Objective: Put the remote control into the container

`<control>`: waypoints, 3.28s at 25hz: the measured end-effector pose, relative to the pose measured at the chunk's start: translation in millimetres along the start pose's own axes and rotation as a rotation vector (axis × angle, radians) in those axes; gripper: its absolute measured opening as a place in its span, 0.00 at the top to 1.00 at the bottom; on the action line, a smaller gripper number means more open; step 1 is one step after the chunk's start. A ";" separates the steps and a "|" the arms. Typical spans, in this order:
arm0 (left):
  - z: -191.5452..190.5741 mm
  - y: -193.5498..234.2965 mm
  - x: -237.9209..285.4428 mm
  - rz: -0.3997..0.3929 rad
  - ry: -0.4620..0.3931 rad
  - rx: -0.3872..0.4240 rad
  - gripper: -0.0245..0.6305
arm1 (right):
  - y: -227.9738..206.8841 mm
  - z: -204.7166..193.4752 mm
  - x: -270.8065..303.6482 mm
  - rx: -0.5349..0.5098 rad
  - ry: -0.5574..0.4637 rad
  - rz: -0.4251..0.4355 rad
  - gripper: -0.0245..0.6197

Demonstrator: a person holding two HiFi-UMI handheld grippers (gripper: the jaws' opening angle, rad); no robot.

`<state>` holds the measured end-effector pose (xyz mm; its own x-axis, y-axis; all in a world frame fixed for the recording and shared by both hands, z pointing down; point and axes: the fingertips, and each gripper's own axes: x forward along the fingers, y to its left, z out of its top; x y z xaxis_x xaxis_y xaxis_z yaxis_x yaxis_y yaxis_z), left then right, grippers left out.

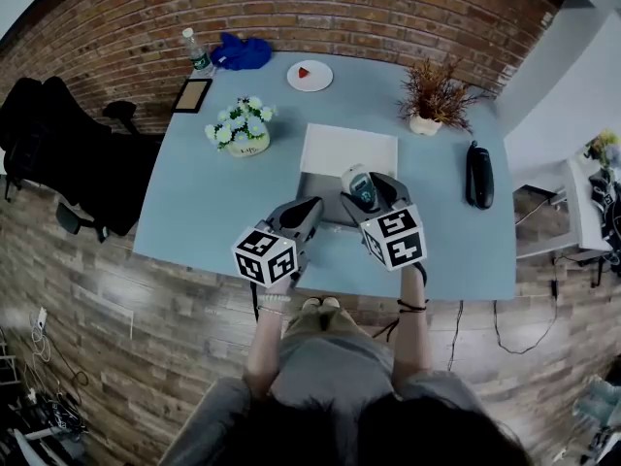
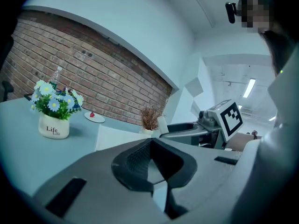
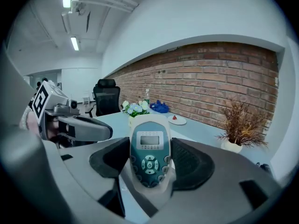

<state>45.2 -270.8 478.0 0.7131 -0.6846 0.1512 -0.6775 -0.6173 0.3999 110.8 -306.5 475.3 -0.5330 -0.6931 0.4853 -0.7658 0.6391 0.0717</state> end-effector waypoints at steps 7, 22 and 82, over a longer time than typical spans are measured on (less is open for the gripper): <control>-14.7 21.7 0.1 0.035 0.030 -0.044 0.96 | 10.8 -25.4 35.9 -0.082 0.130 0.115 0.53; -38.6 50.1 1.9 0.058 0.107 -0.116 0.96 | 26.0 -81.1 87.7 -0.235 0.375 0.297 0.53; -24.0 58.0 -12.5 0.024 0.043 -0.095 0.96 | 36.2 -91.8 103.6 -0.113 0.365 0.295 0.52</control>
<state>1.3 -288.7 521.0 0.7053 -0.6801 0.2001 -0.6758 -0.5598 0.4796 61.0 -324.5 608.2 -0.5446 -0.3274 0.7722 -0.5461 0.8372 -0.0302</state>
